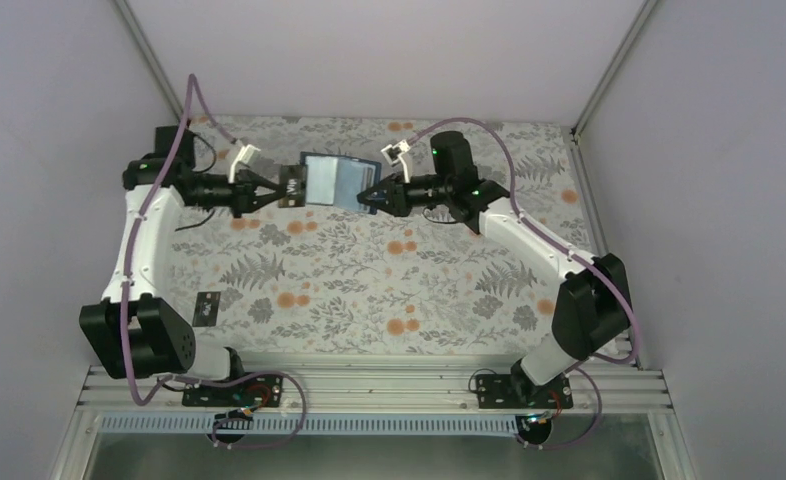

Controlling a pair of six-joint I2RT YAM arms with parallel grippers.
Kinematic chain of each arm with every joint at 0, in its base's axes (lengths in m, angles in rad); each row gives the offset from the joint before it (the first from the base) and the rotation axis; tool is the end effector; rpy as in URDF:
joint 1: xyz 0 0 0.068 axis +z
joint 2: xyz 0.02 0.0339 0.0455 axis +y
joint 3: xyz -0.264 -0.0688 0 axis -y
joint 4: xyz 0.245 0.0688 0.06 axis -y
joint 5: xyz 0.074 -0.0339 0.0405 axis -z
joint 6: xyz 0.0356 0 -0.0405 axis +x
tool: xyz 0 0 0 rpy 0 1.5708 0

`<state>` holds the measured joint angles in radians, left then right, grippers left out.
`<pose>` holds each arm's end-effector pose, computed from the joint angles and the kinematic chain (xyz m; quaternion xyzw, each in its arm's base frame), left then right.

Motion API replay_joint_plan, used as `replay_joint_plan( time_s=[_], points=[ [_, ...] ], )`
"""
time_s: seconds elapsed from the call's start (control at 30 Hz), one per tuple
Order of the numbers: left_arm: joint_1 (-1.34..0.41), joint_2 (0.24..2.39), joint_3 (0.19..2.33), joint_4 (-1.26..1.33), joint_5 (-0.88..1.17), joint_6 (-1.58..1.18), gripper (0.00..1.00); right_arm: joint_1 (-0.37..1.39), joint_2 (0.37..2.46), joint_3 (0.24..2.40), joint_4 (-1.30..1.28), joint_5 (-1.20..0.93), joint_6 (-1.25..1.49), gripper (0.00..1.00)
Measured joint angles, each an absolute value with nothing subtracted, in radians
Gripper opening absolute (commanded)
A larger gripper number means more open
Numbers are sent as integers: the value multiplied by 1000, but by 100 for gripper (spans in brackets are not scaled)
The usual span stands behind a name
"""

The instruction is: Take the credit cards out of the card holder

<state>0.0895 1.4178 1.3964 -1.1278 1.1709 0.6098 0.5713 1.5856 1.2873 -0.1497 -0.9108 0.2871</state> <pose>0.2638 -0.0092 0.3490 0.3214 0.7579 -0.4479 0.3489 0.2894 0.2195 0.3213 -0.3395 0.7194 0.5375 0.2798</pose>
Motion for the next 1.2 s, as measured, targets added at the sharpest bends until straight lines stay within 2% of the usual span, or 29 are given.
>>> replay_joint_plan(
  time_s=[0.27, 0.53, 0.7, 1.0, 1.2],
  points=[
    [404, 1364, 1258, -1228, 780, 686, 2, 509, 1599, 1255, -212, -842, 305, 4],
    [658, 1453, 1079, -1316, 515, 873, 2, 510, 1631, 1259, -269, -841, 301, 4],
    [776, 1495, 997, -1329, 419, 984, 2, 510, 1635, 1263, -286, -841, 303, 4],
    [890, 1542, 978, -1330, 393, 1088, 2, 516, 1678, 1336, -312, -821, 310, 4],
    [902, 1537, 928, -1250, 370, 1086, 2, 523, 1711, 1365, -360, -794, 311, 4]
  ],
)
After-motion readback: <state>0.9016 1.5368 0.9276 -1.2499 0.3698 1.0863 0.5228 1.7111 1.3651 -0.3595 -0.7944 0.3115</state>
